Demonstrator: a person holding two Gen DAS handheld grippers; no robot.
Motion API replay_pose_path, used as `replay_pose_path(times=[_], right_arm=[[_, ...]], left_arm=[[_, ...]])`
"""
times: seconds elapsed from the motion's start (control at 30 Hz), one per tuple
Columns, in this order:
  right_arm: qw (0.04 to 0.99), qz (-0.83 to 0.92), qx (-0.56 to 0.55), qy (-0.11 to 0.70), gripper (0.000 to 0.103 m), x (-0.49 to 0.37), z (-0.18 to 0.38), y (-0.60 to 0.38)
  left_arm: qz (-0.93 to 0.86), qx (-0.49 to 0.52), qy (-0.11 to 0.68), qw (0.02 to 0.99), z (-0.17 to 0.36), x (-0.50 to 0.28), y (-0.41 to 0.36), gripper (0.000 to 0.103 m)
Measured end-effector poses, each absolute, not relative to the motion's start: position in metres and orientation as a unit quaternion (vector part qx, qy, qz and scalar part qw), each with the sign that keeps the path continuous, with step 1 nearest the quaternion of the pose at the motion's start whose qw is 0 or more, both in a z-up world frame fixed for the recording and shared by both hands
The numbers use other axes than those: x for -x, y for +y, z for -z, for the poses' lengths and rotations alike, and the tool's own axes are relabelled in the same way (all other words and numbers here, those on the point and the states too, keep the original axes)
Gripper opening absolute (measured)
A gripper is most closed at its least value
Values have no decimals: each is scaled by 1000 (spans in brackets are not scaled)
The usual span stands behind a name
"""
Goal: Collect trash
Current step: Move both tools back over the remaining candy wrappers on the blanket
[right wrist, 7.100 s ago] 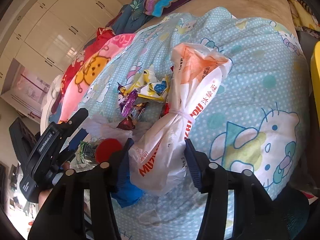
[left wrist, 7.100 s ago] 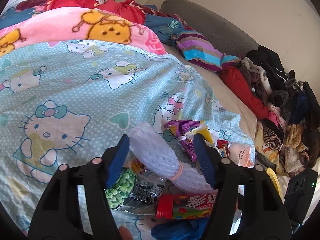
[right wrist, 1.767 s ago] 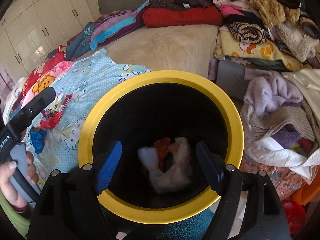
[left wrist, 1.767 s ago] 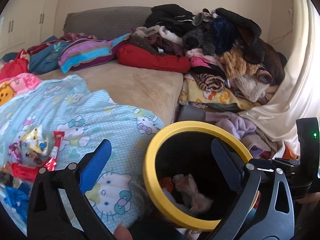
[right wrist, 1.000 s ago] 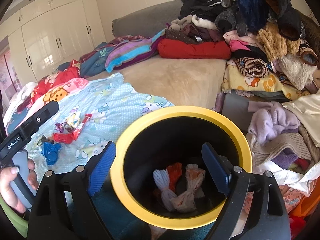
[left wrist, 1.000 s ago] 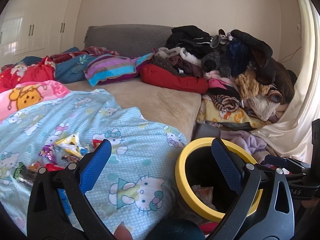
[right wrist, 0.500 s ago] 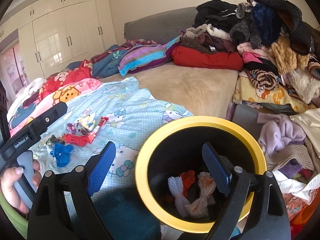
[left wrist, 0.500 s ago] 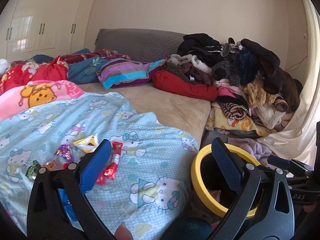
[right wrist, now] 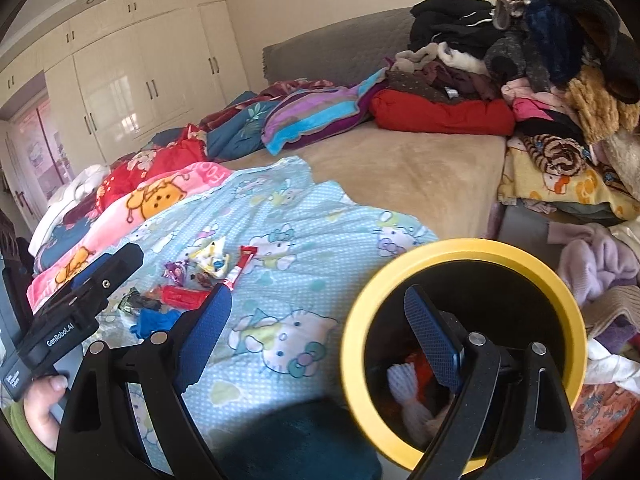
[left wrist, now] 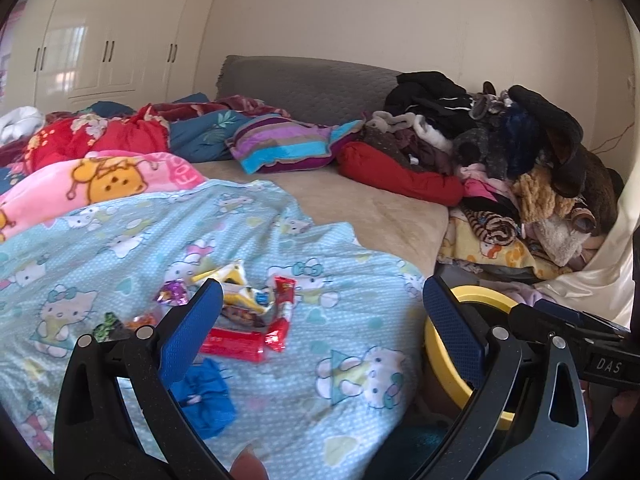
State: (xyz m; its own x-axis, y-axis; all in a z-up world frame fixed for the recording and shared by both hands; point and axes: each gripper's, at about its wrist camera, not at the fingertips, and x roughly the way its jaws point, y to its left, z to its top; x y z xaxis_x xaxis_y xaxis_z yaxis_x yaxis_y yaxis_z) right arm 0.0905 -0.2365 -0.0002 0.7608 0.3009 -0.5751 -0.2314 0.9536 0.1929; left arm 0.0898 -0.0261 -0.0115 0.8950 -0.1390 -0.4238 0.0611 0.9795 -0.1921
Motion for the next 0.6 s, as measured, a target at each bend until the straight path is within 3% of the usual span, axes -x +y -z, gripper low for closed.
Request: replay_pose_path(times=[0.6], right_arm=[[923, -185, -28, 336, 86, -122, 16, -174]], left_arm=[[8, 95, 234, 968, 23, -79, 29, 92]])
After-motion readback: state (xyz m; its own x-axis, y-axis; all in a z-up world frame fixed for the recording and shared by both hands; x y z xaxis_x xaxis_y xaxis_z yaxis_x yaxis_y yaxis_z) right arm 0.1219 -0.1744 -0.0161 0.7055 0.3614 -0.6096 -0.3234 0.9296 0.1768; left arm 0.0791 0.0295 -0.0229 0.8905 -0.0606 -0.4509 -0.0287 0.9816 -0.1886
